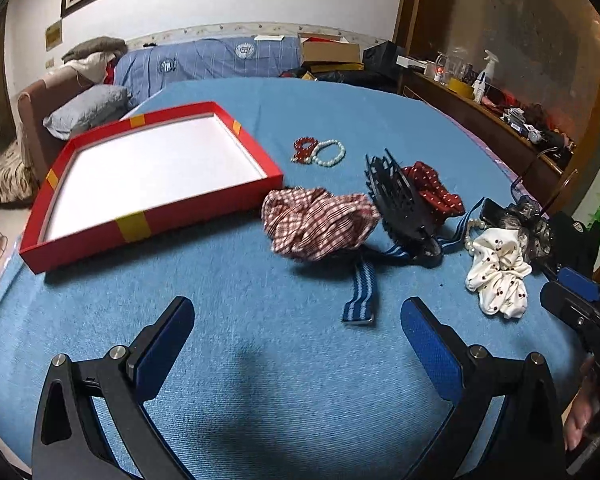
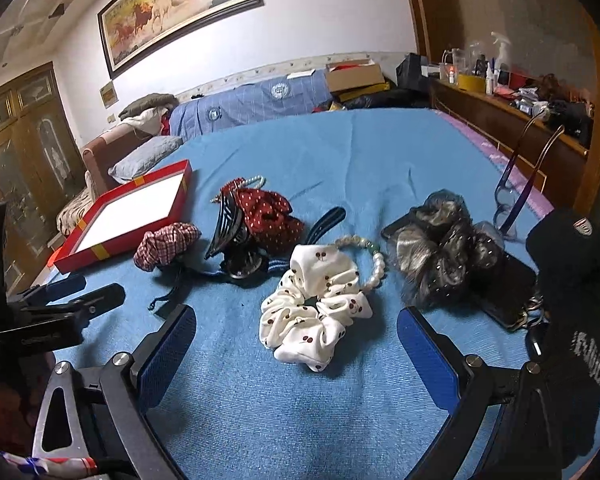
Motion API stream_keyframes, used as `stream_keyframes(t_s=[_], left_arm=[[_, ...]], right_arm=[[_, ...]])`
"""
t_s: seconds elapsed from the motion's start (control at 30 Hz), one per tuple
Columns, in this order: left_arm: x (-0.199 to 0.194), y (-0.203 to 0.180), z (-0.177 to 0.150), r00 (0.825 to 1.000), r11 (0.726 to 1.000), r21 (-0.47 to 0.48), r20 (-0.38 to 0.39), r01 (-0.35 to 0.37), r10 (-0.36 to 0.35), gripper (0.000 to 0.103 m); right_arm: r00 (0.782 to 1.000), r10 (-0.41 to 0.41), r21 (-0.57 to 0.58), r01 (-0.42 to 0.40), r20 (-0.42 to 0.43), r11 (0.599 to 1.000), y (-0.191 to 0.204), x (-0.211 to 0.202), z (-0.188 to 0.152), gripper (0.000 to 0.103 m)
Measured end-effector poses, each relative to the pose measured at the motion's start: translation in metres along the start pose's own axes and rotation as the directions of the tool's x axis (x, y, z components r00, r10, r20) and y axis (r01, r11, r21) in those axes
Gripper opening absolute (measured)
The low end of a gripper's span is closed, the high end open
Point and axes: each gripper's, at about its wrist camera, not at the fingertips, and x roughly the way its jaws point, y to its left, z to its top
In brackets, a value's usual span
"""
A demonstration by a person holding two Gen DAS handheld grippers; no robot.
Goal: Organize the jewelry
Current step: 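Move the right gripper toward the white cherry-print scrunchie, then grasp the white scrunchie with the right gripper while the left grasps the plaid scrunchie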
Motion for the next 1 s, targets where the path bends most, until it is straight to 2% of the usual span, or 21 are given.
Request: stream_keyframes(t_s=[0.13, 0.33, 0.47, 0.63, 0.7, 0.8, 0.87, 1.0], left_arm=[[0.003, -0.003, 0.000, 1.000, 1.000, 0.009, -0.001, 0.014, -0.014, 0.103], [0.011, -0.003, 0.000, 0.999, 0.999, 0.014, -0.014, 0.029, -0.029, 0.103], [0.013, 0.002, 0.002, 0.999, 0.999, -0.004, -0.025, 0.038, -0.038, 0.103], [0.017, 0.006, 0.004, 0.998, 0.999, -0.016, -0.043, 0.038, -0.039, 0.103], [0.019, 0.005, 0.005, 0.998, 0.999, -0.015, -0.051, 0.040, -0.041, 0.103], [0.021, 0.003, 0.006, 0.998, 0.999, -0.013, -0.053, 0.043, -0.043, 0.103], [0.021, 0.002, 0.007, 0.998, 0.999, -0.008, -0.051, 0.041, -0.042, 0.103], [0.023, 0.002, 0.012, 0.997, 0.999, -0.013, -0.052, 0.051, -0.051, 0.103]], right_arm=[[1.000, 0.022, 0.000, -0.022, -0.018, 1.000, 0.002, 0.007, -0.001, 0.102], [1.000, 0.003, -0.031, -0.004, -0.028, 1.000, 0.006, 0.012, 0.000, 0.102], [0.998, -0.032, -0.051, 0.029, -0.061, 0.998, 0.007, 0.024, 0.005, 0.101], [0.994, -0.020, -0.022, 0.017, -0.112, 1.000, 0.001, 0.041, 0.010, 0.098], [0.991, -0.038, -0.035, 0.034, -0.131, 0.999, 0.000, 0.049, 0.010, 0.092], [0.985, -0.044, -0.025, 0.040, -0.170, 0.999, -0.005, 0.061, 0.009, 0.075], [0.983, -0.004, 0.014, 0.007, -0.181, 1.000, -0.011, 0.066, 0.008, 0.043], [0.987, 0.055, 0.070, -0.045, -0.150, 0.997, -0.023, 0.063, 0.007, 0.030]])
